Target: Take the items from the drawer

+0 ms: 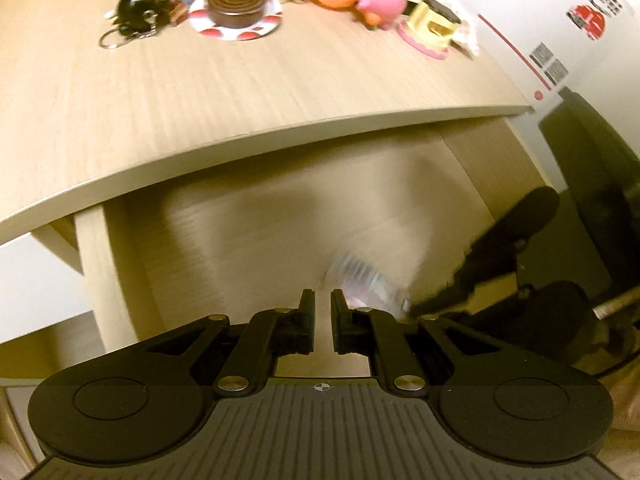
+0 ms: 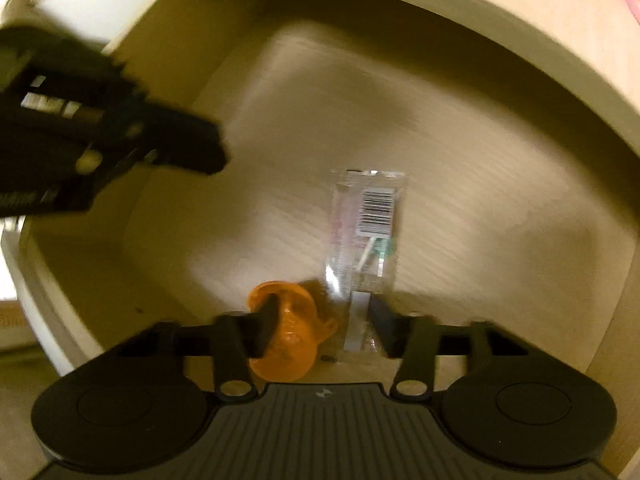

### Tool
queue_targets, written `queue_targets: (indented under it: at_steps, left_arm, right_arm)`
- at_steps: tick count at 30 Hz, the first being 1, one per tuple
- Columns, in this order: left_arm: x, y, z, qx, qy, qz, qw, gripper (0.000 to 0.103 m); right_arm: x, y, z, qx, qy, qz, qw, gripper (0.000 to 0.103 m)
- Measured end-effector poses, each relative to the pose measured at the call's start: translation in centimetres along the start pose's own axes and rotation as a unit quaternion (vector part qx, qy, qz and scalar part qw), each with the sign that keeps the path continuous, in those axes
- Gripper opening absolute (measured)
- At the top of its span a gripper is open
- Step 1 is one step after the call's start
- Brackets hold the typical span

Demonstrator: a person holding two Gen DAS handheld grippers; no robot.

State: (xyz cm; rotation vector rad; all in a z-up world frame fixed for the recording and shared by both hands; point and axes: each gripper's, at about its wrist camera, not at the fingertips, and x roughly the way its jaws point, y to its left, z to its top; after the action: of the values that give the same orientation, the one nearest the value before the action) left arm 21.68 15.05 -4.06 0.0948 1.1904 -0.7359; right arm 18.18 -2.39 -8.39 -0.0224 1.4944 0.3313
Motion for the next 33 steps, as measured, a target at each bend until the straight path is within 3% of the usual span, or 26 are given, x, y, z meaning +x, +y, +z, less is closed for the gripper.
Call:
queue_targets:
  at_steps: [2, 4, 11, 16, 18, 20, 22, 25, 27, 29, 30, 33]
  left_arm:
    - [0.1, 0.1, 0.0, -0.002, 0.002, 0.003, 1.0000, 0.009]
    - [0.3, 0.1, 0.0, -0.003, 0.005, 0.005, 1.0000, 0.009]
    - [1.5, -0.6, 0.0, 0.004, 0.016, 0.005, 0.9998, 0.009]
    - [2.3, -0.5, -0.2, 0.002, 0.023, 0.005, 0.9997, 0.009]
    - [2.4, -0.4, -0.2, 0.001, 0.025, 0.011, 0.9996, 0.009]
    - [2.4, -0.4, -0.1, 0.003, 0.025, 0.017, 0.9995, 0.009]
    - [2.5, -0.5, 0.3, 0.002, 0.023, 0.025, 0.9994, 0.009]
    - [2.1, -0.6, 0.3, 0.002, 0.019, 0.033, 0.9993, 0.010]
    - [1.9, -0.4, 0.3, -0.001, 0.016, 0.033, 0.9993, 0.010]
    - [1.7, -0.3, 0.2, -0.003, 0.014, 0.035, 0.9993, 0.010]
    - [1.7, -0.2, 0.2, -0.005, 0.013, 0.035, 0.9993, 0.010]
    - [1.7, -0.2, -0.1, -0.011, 0.015, 0.036, 0.9992, 0.010]
  right_arm:
    - [-0.3, 0.5, 0.0, -0.004, 0.000, 0.007, 1.000, 0.004]
    - [-0.9, 0.7, -0.1, -0.004, -0.016, 0.010, 1.000, 0.001]
    - [-4.8, -3.9, -0.5, 0.081, -0.083, -0.012, 0.993, 0.001]
    - [-6.1, -6.9, -1.6, 0.133, -0.102, -0.025, 0.985, 0.003]
    - [-6.1, -6.8, -2.0, 0.133, -0.095, -0.001, 0.987, 0.013]
    - [-5.7, -5.7, -2.0, 0.123, -0.087, 0.025, 0.988, 0.043]
    - [-4.9, -4.3, -2.0, 0.112, -0.075, 0.051, 0.990, 0.058]
    - [-3.2, -1.2, -1.3, 0.067, -0.045, 0.057, 0.995, 0.058]
    - [-2.1, 0.5, -1.1, 0.023, -0.024, 0.040, 0.999, 0.049]
    - [-1.1, 2.1, -1.4, -0.012, -0.005, 0.022, 1.000, 0.018]
    - [-0.7, 2.7, -1.4, -0.027, 0.001, 0.010, 1.000, 0.009]
    - [-0.9, 2.6, -1.2, -0.030, -0.014, -0.001, 0.999, 0.002]
